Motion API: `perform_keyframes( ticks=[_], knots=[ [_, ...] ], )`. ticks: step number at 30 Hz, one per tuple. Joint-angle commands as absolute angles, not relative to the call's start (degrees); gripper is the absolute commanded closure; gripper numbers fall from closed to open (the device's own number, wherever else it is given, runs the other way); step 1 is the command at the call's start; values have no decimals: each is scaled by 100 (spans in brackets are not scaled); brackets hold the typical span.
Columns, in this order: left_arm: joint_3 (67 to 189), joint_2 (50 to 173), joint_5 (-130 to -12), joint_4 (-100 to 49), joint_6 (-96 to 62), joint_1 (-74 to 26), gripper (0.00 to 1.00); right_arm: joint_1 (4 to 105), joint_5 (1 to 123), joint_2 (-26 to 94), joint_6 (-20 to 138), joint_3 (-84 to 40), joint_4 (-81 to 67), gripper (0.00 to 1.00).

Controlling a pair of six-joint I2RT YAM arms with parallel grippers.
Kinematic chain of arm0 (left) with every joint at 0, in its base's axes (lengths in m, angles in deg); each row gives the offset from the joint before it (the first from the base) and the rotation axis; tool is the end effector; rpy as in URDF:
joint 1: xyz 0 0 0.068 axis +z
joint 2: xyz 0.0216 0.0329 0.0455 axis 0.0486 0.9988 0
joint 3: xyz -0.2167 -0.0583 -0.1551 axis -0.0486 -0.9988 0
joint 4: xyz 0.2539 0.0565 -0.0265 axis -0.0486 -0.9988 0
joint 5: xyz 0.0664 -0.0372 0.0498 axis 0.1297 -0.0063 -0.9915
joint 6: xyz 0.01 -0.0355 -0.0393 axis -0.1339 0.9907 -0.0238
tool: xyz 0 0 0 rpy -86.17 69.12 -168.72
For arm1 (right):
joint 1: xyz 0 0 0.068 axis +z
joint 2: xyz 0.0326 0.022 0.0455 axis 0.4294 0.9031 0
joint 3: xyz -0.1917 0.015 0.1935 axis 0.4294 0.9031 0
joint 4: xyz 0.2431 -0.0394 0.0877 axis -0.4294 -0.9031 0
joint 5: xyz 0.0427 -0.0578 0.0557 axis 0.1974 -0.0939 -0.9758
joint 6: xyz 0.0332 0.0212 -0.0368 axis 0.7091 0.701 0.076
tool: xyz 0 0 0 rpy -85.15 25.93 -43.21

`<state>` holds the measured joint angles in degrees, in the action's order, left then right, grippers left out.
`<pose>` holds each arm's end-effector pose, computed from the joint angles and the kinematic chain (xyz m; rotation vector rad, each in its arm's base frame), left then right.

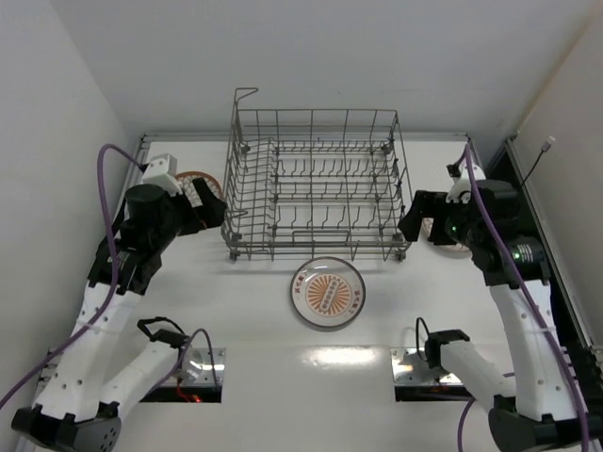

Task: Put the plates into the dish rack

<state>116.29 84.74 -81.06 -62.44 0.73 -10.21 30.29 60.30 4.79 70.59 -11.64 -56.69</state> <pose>0.1699 -0.0382 0.3771 -0.2963 1.9849 -0.4443 0.1674 0.0201 0.3706 0.1749 2.2337 0.4037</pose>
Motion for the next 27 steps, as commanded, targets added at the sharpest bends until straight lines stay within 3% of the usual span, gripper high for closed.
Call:
perform_keyframes(
  ticks=[1,4,7,11,18,24,27],
  knots=[
    [11442,8046,-8268,-6145,-154,-1005,0,3114,6253,139,7033,-1044,-5060,0],
    [11230,8186,-8181,-6145,-154,-1005,0,3053,6890,-37,7182,-877,-4998,0],
    [10905,8327,-8067,-5891,12,-1005,0,3000,9063,-38,7691,-929,-5409,0],
    [10545,8573,-7890,-5355,101,-1005,0,2772,10734,373,8227,-929,-5754,0],
    [10299,9478,-7759,-4730,-75,-1005,0,1746,10192,1910,8306,-1394,-5648,0],
    [10156,9610,-7653,-4396,-365,-1005,0,130,8075,2862,8894,-1484,-5623,0],
    [10157,9662,-7775,-4325,-435,-1005,0,-286,7589,3012,9237,-1256,-5324,0]
  ],
)
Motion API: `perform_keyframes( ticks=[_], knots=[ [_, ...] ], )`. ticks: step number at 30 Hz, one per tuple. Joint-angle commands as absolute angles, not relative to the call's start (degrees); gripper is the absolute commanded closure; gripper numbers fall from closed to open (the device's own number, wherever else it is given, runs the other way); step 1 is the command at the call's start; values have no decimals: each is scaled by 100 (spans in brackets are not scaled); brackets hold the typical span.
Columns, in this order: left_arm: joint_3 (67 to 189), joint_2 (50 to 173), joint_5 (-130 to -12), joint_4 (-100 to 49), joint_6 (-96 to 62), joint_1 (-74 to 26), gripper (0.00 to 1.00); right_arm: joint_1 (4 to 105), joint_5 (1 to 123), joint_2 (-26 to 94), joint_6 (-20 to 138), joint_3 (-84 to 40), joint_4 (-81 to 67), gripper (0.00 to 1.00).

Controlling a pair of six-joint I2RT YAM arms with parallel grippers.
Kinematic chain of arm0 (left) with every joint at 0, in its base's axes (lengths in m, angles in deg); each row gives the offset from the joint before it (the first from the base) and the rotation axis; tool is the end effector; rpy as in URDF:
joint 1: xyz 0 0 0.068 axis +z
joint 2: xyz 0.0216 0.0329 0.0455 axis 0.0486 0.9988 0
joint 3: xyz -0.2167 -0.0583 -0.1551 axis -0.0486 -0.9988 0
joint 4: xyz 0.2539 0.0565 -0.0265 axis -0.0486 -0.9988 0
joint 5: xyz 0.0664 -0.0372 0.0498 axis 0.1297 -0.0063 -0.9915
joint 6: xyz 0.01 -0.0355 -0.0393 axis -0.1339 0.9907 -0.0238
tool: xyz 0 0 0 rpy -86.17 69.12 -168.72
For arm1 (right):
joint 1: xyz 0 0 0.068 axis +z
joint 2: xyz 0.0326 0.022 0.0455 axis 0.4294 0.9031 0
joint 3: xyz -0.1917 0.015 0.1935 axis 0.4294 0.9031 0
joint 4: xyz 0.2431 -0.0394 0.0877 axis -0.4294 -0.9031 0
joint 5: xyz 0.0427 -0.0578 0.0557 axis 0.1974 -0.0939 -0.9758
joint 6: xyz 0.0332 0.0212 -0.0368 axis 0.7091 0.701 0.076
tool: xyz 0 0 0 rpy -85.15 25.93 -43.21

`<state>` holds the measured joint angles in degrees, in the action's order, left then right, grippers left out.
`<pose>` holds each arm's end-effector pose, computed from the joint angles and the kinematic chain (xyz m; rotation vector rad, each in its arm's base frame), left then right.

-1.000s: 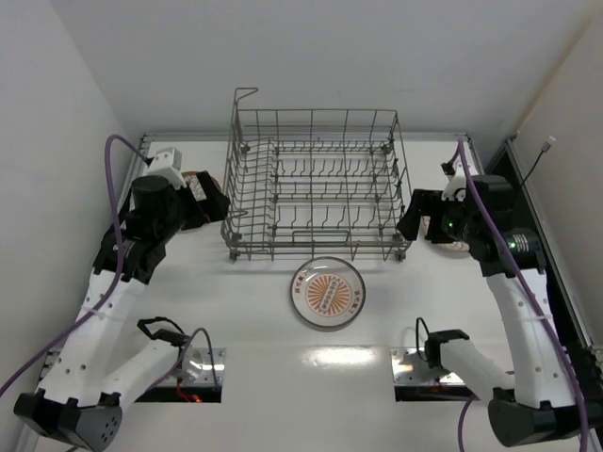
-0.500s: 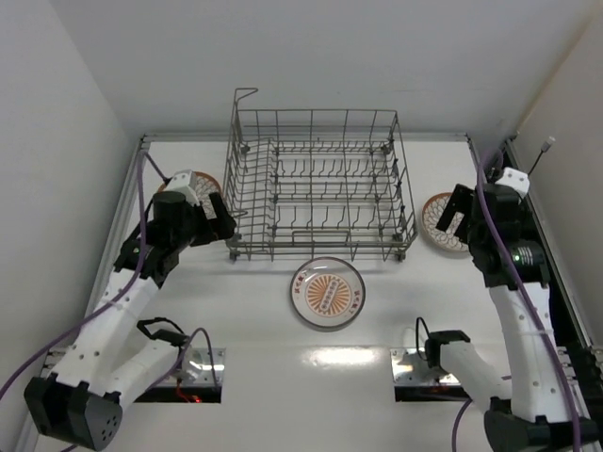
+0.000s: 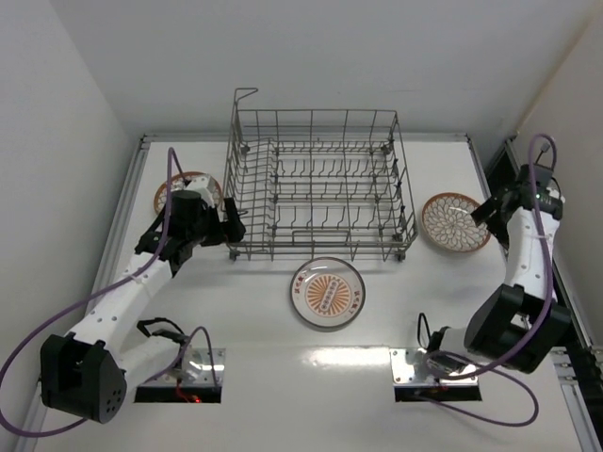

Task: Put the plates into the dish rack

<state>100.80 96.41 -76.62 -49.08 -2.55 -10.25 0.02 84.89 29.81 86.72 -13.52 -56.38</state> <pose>0.2228 -0.0534 0.2696 -0.2198 2.2424 -0.4220 0.2364 -0.1226 0.2946 1.3733 2.1934 -0.2896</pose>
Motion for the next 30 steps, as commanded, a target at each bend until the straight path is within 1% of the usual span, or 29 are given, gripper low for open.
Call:
perform_keyframes(
  ticks=[1,6,10,11,13,15,17,20,26,29,30],
  knots=[
    [10210,9663,-7724,-4325,-435,-1005,0,-505,7510,3012,9291,-1194,-5219,0],
    [10210,9777,-7600,-4325,-488,-1005,0,-1121,6939,3425,9353,-1131,-4744,0],
    [10263,10049,-7451,-4386,-488,-1005,0,-1438,6464,4109,9283,-1079,-4436,0],
    [10315,10050,-7399,-4387,-488,-1005,0,-1543,6289,4494,9161,-1079,-4435,0],
    [10316,10111,-7398,-4440,-488,-1005,0,-1658,6192,4856,9107,-1140,-4313,0],
    [10316,10163,-7521,-4492,-488,-1005,0,-1834,5770,5216,9045,-1018,-4007,0],
    [10368,10164,-7521,-4492,-488,-1005,0,-1895,5359,5455,9045,-930,-3637,4],
    [10368,10164,-7521,-4492,-488,-1005,0,-1948,5075,5912,8993,-946,-3382,9],
    [10368,10164,-7627,-4545,-488,-1005,0,-2001,4741,6676,8764,-1263,-3311,14],
    [10368,10217,-7679,-4597,-488,-1005,0,-2054,4530,7019,8764,-1412,-3249,19],
    [10368,10217,-7740,-4598,-540,-1005,0,-2054,4460,7116,8764,-1413,-3179,23]
  ],
)
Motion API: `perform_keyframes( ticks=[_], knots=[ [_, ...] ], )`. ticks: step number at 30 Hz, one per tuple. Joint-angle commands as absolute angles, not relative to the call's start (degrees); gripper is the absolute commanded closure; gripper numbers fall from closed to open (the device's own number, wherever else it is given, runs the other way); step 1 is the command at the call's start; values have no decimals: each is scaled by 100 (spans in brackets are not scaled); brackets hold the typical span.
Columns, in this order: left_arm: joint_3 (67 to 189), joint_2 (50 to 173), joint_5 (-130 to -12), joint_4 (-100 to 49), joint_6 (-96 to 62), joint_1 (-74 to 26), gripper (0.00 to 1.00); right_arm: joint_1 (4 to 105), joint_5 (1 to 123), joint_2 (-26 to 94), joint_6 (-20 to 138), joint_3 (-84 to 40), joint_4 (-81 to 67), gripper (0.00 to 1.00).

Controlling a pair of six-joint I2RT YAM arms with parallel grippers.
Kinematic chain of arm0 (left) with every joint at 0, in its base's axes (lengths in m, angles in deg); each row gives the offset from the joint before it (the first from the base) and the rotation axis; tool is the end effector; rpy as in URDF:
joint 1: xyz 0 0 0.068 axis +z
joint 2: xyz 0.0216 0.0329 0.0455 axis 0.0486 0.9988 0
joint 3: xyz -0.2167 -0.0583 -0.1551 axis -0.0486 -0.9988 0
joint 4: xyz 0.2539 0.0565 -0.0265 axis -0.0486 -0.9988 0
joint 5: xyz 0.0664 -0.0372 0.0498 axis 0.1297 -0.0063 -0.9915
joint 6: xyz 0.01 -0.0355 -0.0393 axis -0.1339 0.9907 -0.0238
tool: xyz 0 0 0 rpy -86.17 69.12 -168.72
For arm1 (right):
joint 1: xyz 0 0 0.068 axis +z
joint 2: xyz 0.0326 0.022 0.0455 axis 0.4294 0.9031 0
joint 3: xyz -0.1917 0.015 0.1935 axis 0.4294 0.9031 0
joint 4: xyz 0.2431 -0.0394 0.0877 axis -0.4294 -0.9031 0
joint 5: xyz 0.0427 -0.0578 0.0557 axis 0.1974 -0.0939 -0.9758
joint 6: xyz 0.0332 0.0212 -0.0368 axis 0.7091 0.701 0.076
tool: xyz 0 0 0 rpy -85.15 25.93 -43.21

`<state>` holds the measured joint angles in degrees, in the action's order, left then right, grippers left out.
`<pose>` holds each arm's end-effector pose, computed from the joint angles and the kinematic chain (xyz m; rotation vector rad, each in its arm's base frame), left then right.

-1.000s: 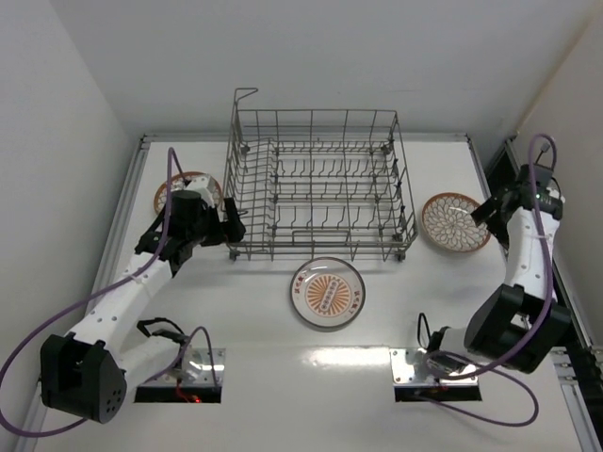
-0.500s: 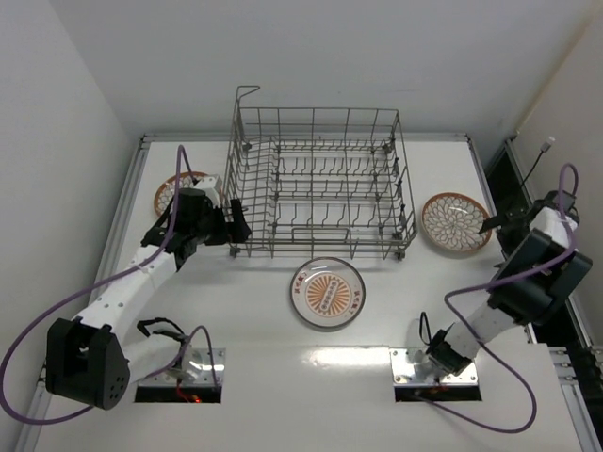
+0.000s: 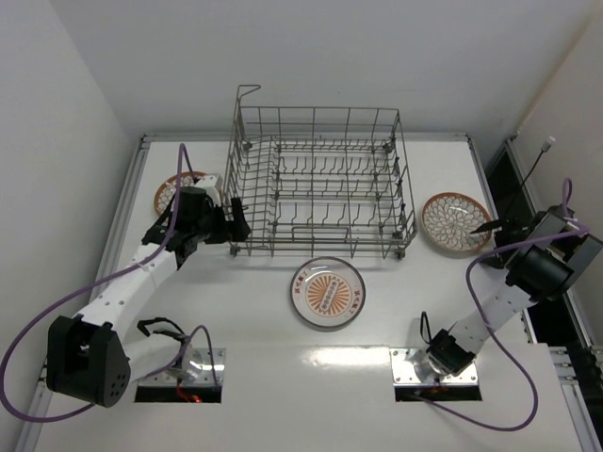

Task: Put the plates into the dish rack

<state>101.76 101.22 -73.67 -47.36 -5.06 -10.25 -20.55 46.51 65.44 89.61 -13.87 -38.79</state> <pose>0.2380 -0.0588 0.2597 -0.1470 2.2883 -0.4461 0.2601 -0.2489 0.1222 1.8488 2.1670 0.5587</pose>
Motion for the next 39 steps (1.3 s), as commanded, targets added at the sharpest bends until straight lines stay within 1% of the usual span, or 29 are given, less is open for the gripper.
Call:
perform_keyframes(
  ticks=[1,4,6,7,9,10,12,13,14,15,23,24,28,29,31,34,36,39],
  knots=[
    [10368,10217,-7741,-4598,-541,-1005,0,-2054,4381,7308,8712,-1587,-3179,25],
    [10368,10269,-7741,-4598,-541,-1005,0,-2107,4310,7529,8659,-1764,-3240,31],
    [10368,10330,-7741,-4598,-541,-1005,0,-2159,4152,7723,8659,-1843,-3240,39],
    [10368,10331,-7741,-4598,-541,-1005,0,-2159,4091,7723,8659,-1896,-3240,50],
    [10368,10392,-7741,-4598,-541,-1005,0,-2159,4012,7863,8659,-1948,-3240,60],
    [10368,10392,-7741,-4598,-541,-1005,0,-2220,4011,7864,8659,-2010,-3240,71],
    [10368,10454,-7741,-4598,-541,-1005,0,-2221,3959,7864,8659,-2010,-3240,82],
    [10368,10454,-7741,-4598,-541,-1005,0,-2221,3958,7864,8659,-1932,-3240,91],
    [10368,10454,-7741,-4598,-541,-1005,0,-2221,3958,7786,8659,-1931,-3240,97],
    [10368,10454,-7741,-4650,-541,-1005,0,-2221,3958,7715,8659,-1853,-3240,100],
    [10421,10392,-7794,-4703,-541,-1005,0,-2168,3810,6345,9098,-1553,-3240,100],
    [10421,10392,-7794,-4703,-541,-1005,0,-2116,3809,5995,9237,-1501,-3240,100],
    [10421,10261,-7916,-4703,-541,-1005,0,-2001,3687,5220,9528,-1439,-3240,100],
    [10421,10165,-7917,-4703,-541,-1005,0,-1940,3686,4853,9581,-1439,-3188,100],
    [10421,9963,-7969,-4642,-541,-1005,0,-1887,3686,4482,9748,-1439,-3187,100],
    [10360,9734,-7969,-4589,-488,-1005,0,-1825,3686,3735,10029,-1378,-2872,100],
    [10307,9681,-7969,-4528,-488,-1005,0,-1773,3817,3279,10091,-1378,-2810,100],
    [10307,9628,-7969,-4528,-488,-1005,0,-1650,4195,2943,10249,-1605,-2722,100]
  ],
)
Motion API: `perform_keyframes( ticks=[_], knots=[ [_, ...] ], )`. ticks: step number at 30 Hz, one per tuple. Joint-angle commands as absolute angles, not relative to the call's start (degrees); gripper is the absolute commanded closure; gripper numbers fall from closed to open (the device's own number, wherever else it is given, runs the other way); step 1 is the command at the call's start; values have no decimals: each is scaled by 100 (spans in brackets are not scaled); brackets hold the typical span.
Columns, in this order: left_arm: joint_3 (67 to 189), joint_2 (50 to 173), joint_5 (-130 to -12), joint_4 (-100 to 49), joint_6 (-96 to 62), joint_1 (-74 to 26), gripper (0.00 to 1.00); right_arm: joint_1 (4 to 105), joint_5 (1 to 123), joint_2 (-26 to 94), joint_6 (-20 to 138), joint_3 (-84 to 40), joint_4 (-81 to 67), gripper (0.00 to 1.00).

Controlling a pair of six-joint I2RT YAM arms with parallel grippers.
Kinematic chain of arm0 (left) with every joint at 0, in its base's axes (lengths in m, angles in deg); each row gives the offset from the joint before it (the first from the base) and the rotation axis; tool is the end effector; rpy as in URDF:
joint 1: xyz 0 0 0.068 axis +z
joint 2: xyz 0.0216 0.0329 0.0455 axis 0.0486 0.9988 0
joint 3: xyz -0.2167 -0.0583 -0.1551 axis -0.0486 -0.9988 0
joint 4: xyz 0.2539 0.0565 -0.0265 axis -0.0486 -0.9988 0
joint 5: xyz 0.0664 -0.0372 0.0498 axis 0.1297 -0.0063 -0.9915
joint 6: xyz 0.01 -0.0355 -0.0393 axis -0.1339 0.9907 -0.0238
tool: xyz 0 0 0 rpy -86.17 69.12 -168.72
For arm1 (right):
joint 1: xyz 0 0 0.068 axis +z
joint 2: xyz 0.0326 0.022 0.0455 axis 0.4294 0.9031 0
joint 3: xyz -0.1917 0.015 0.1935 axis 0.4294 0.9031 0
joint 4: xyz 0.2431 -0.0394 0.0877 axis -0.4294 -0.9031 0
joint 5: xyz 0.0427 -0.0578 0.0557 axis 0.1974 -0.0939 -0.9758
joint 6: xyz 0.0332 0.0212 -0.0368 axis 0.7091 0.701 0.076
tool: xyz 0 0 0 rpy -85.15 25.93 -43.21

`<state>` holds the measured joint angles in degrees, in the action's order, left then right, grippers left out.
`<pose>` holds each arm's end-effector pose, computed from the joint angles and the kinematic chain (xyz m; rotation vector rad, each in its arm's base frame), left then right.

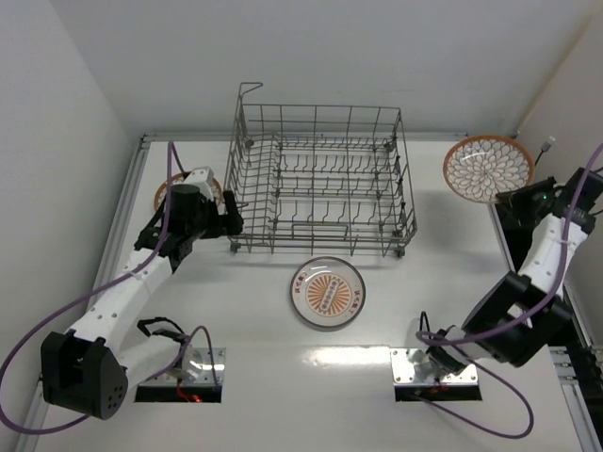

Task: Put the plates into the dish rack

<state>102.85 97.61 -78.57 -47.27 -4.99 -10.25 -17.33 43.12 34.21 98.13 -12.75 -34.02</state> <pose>0.2308 -0.0540 0.2801 -0.1858 2.1909 -0.3747 0.2385 -0.1988 0.2976 1.4238 1.7895 0.5640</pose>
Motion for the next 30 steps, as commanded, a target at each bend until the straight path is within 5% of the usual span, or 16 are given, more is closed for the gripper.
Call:
perform_keyframes(
  ticks=[1,8,20,30],
  knots=[
    [10307,9628,-7969,-4528,-488,-1005,0,-1510,4361,2777,10249,-1676,-2722,100],
    [10255,9242,-8128,-4423,-435,-1005,0,-745,5162,2256,10066,-2536,-2572,100],
    [10193,9118,-8180,-4369,-435,-1005,0,1776,7437,3538,8264,-4769,-4487,100],
    [10193,9118,-8233,-4422,-435,-1005,0,3447,10311,3900,7780,-4656,-5077,100]
  ],
)
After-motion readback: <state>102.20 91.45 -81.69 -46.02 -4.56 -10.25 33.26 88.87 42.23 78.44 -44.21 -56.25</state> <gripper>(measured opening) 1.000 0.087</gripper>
